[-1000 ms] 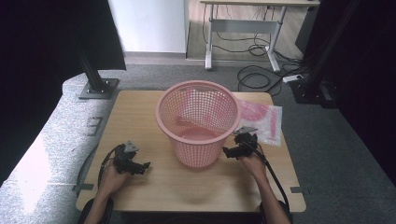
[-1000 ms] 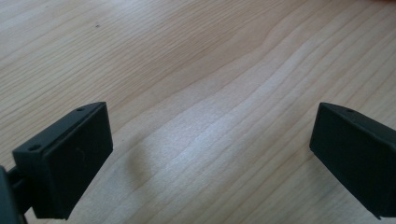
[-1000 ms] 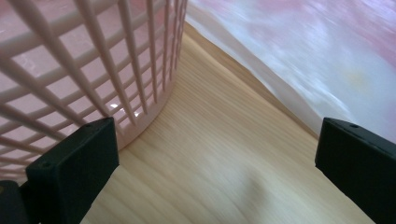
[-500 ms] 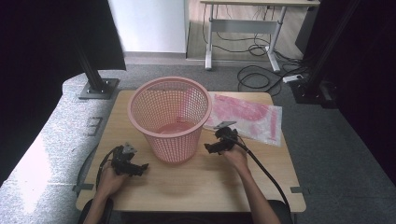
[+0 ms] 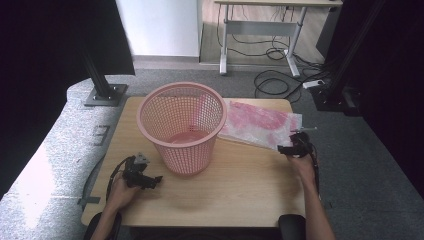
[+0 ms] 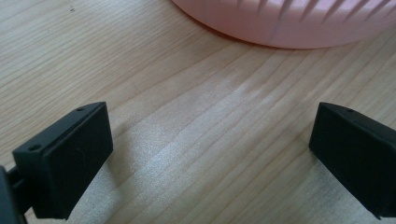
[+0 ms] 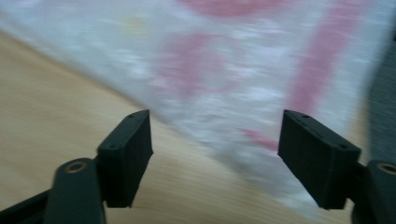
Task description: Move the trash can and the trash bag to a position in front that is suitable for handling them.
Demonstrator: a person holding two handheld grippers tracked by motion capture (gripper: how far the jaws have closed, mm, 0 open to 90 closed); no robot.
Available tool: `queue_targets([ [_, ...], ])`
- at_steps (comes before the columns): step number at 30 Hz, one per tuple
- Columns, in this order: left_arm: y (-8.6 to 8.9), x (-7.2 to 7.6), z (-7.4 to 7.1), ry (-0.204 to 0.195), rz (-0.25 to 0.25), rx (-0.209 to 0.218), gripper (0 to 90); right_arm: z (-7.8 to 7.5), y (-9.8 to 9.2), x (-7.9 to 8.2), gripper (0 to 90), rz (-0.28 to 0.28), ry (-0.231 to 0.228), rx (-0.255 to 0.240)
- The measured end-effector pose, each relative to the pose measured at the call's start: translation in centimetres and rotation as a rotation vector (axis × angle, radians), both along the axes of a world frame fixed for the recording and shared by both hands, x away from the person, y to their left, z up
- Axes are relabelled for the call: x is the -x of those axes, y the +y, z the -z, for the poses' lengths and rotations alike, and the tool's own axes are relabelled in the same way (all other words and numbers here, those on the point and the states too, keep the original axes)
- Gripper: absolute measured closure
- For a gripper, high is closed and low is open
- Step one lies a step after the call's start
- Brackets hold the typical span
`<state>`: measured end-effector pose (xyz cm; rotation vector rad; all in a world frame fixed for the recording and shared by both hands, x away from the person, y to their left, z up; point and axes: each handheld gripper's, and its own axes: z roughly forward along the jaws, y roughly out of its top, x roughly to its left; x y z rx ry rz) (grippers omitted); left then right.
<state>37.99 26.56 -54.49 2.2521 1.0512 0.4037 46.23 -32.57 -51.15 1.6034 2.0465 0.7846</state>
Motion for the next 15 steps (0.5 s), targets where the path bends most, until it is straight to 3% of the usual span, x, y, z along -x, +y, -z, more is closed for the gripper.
queue_targets([
  [6,0.0,0.0,0.1,0.007,0.005,0.009,0.0,1.5,-2.8,-0.8,33.9,0.111,0.049,0.039],
  [9,-0.1,0.0,0.1,0.012,0.008,0.018,0.0,2.2,-3.2,-1.2,33.9,0.121,0.07,0.053],
  [11,-0.1,0.0,0.1,0.012,0.011,0.018,0.0,2.5,-3.1,-1.3,43.3,0.116,0.064,0.01],
  [12,-0.1,0.0,0.1,0.012,0.012,0.018,0.0,2.5,-3.0,-1.2,48.9,0.11,0.063,0.013],
  [15,-0.3,0.0,0.1,0.013,0.022,0.017,0.0,2.3,-2.3,-1.0,75.0,0.057,0.052,0.008],
])
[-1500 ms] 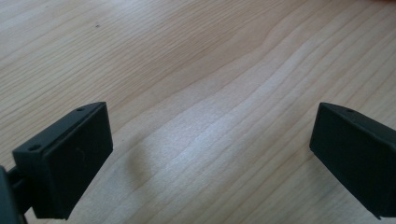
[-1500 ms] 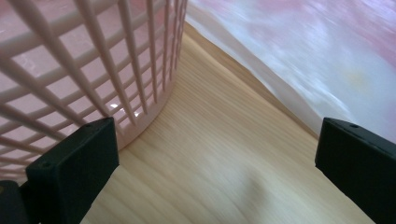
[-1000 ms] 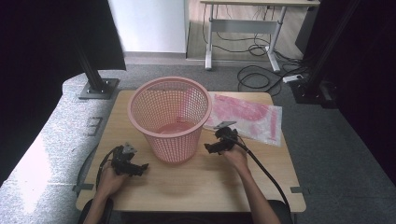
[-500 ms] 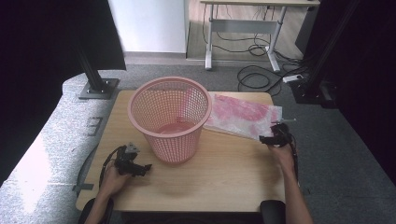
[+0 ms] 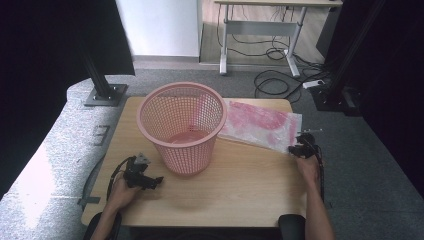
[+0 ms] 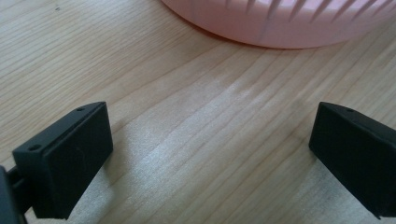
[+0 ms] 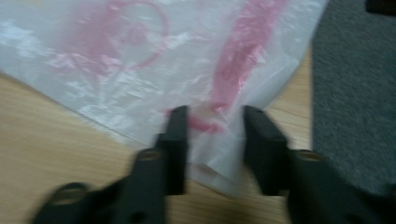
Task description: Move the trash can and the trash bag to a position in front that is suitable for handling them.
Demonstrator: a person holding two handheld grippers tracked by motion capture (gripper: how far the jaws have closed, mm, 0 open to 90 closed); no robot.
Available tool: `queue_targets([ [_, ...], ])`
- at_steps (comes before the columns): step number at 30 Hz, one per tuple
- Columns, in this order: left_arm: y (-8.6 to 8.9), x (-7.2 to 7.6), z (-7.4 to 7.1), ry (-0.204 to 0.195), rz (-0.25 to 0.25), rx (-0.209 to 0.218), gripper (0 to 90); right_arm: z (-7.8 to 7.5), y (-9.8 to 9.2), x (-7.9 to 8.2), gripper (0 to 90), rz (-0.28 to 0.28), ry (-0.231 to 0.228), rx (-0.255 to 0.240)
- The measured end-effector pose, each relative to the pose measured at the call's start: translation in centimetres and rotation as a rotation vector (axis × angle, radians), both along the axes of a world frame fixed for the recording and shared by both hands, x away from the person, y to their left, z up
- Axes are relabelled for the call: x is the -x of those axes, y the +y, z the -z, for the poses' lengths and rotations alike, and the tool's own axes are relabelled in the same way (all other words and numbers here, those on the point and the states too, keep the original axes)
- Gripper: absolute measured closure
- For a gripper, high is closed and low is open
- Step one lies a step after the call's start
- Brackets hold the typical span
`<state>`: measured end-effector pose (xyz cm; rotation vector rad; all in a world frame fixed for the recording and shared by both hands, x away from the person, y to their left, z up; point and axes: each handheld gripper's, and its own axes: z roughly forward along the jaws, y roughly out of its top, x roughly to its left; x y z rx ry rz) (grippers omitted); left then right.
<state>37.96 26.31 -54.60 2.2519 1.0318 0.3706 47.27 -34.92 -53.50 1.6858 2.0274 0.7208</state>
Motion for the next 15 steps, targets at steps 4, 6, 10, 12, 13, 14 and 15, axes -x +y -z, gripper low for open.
queue_targets([
  [4,-0.1,0.1,0.0,-0.001,0.016,0.001,0.0,0.1,0.5,0.8,89.1,-0.039,-0.001,-0.041],
  [6,-0.2,0.1,0.0,-0.002,0.019,0.003,0.0,-0.1,1.0,1.5,89.1,-0.058,0.019,-0.031],
  [10,-0.4,0.0,0.0,-0.003,0.024,0.005,0.0,-0.4,3.3,4.0,88.8,-0.132,0.045,-0.008],
  [12,-0.4,0.0,0.0,-0.002,0.027,0.0,0.0,-0.4,4.9,5.7,88.3,-0.191,0.043,-0.007],
  [13,-0.5,0.1,0.0,-0.003,0.028,0.001,0.0,-0.4,5.8,6.7,88.2,-0.215,0.042,-0.002],
  [14,-0.5,0.1,0.0,-0.003,0.029,0.001,0.0,-0.4,6.7,7.7,88.0,-0.242,0.037,0.001],
  [15,-0.5,0.1,0.0,-0.003,0.03,0.002,0.0,-0.3,7.7,8.8,87.3,-0.273,0.035,-0.006],
])
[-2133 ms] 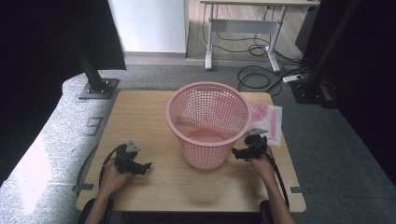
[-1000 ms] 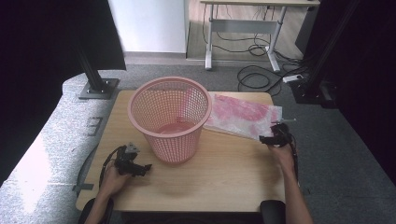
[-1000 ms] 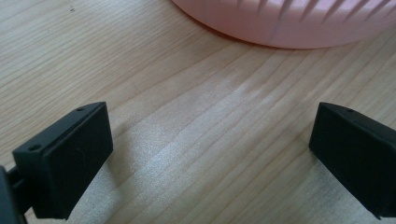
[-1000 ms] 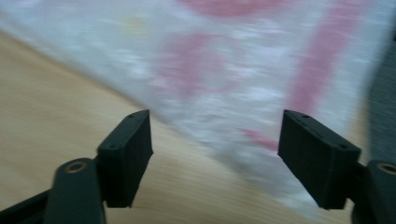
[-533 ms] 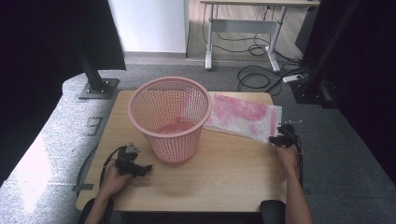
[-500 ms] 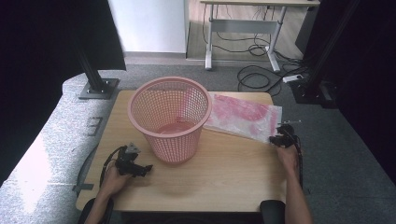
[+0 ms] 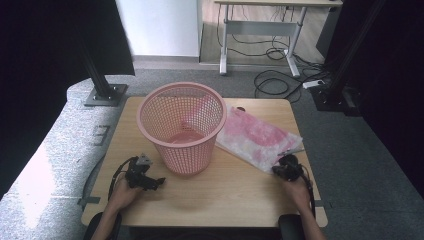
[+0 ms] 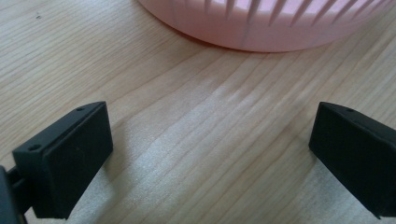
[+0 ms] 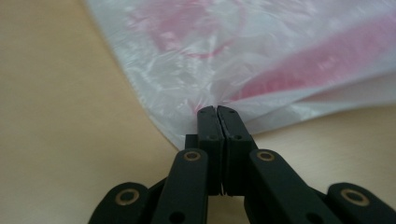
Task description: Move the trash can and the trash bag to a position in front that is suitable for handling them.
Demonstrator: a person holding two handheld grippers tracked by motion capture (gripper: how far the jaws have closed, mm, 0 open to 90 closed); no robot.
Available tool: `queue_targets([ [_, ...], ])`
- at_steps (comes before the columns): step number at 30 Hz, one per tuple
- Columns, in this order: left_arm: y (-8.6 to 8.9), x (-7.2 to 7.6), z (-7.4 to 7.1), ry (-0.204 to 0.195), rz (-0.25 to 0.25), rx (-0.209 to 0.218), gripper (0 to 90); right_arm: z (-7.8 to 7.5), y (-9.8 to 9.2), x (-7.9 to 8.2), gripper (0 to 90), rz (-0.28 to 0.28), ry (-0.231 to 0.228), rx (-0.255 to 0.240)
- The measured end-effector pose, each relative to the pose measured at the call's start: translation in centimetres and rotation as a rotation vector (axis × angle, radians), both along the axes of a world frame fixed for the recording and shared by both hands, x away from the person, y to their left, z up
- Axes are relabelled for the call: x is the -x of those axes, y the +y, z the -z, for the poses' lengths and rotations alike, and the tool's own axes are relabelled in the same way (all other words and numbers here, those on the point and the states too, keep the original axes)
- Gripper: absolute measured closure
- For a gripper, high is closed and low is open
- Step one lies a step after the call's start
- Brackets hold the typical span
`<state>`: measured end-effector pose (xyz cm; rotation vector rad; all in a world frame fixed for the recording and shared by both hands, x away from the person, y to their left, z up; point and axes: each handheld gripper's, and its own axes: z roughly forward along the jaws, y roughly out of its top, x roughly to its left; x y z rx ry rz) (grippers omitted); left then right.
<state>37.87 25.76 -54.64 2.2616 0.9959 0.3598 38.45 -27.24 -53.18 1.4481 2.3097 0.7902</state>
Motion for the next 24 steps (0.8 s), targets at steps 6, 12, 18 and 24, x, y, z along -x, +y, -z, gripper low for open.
queue_targets([
  [6,-0.1,0.1,0.0,0.0,0.009,-0.003,0.0,-1.4,2.2,3.3,47.8,-0.07,-0.021,0.004],
  [12,-0.3,0.0,0.0,-0.002,0.016,0.004,0.0,-3.4,-3.4,-1.1,37.0,0.101,-0.095,0.057],
  [18,-0.2,0.0,0.0,-0.002,0.023,0.001,0.0,-1.9,-7.3,-6.8,31.6,0.245,-0.067,0.108],
  [24,-0.2,0.0,0.1,-0.005,0.024,0.003,0.0,-0.5,-8.4,-8.9,67.5,0.203,-0.024,0.028],
])
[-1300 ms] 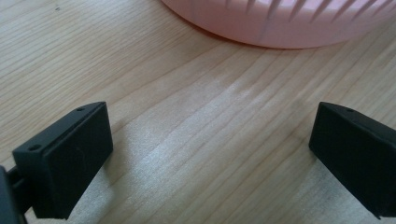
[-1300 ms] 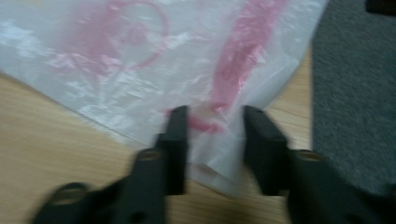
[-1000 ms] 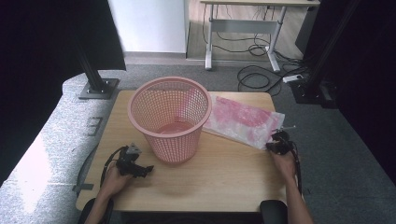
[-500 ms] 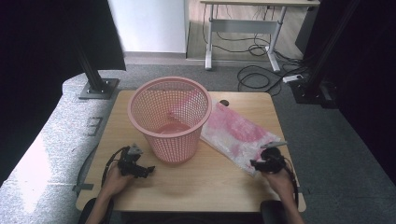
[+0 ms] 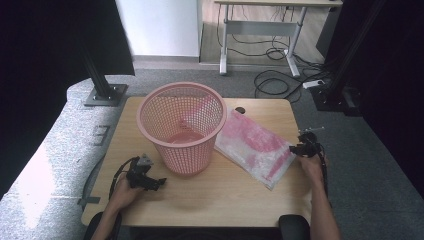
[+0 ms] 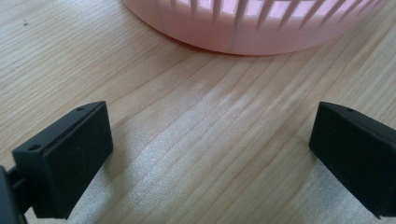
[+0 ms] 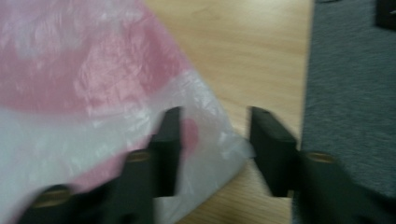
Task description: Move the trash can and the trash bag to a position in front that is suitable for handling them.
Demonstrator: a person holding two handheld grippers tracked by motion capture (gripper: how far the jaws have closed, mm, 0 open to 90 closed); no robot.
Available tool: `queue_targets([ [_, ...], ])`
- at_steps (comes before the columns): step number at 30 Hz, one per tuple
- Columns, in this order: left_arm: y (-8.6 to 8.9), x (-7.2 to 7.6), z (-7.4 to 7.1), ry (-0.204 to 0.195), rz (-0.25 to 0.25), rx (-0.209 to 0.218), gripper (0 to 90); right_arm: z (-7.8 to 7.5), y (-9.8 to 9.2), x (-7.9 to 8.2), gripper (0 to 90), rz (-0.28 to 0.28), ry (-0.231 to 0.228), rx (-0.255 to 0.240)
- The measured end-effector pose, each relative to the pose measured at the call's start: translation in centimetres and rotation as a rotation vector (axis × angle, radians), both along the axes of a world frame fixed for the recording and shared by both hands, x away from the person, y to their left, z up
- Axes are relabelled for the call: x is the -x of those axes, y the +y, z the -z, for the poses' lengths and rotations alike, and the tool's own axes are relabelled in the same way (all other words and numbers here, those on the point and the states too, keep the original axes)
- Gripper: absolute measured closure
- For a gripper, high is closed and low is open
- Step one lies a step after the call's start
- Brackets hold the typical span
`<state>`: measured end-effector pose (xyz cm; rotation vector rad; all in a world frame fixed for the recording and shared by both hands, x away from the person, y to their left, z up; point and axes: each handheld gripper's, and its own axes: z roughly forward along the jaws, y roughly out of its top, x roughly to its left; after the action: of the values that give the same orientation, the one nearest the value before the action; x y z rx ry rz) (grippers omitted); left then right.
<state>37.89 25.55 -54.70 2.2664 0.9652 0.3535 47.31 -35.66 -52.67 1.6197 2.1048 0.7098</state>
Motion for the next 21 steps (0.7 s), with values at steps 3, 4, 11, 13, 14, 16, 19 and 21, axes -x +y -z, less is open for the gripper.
queue_targets([
  [3,0.0,0.0,0.0,-0.001,-0.001,0.001,0.0,0.4,0.4,0.7,82.8,-0.022,0.017,0.006],
  [4,0.0,0.0,0.0,0.0,0.001,-0.001,0.0,0.3,0.6,1.0,84.0,-0.027,0.018,0.009],
  [11,0.0,0.1,0.0,0.0,0.003,-0.002,0.0,-0.4,4.2,8.1,87.1,-0.133,-0.01,0.038],
  [13,0.0,0.1,0.0,0.0,0.003,-0.002,0.0,-0.4,5.9,10.8,86.9,-0.19,-0.006,0.034],
  [14,0.0,0.1,0.0,0.0,0.003,-0.002,0.0,-0.4,6.6,11.8,85.1,-0.218,0.001,0.032],
  [16,0.0,0.1,0.0,0.0,0.004,-0.002,0.0,-0.7,8.2,14.0,71.1,-0.273,0.025,0.045],
  [19,-0.1,0.1,0.0,-0.002,0.004,0.001,0.0,-3.2,9.0,15.6,53.5,-0.279,0.005,0.073],
  [21,-0.1,0.1,0.0,-0.002,0.007,0.001,0.0,-5.4,8.7,15.2,42.7,-0.243,-0.035,0.113],
])
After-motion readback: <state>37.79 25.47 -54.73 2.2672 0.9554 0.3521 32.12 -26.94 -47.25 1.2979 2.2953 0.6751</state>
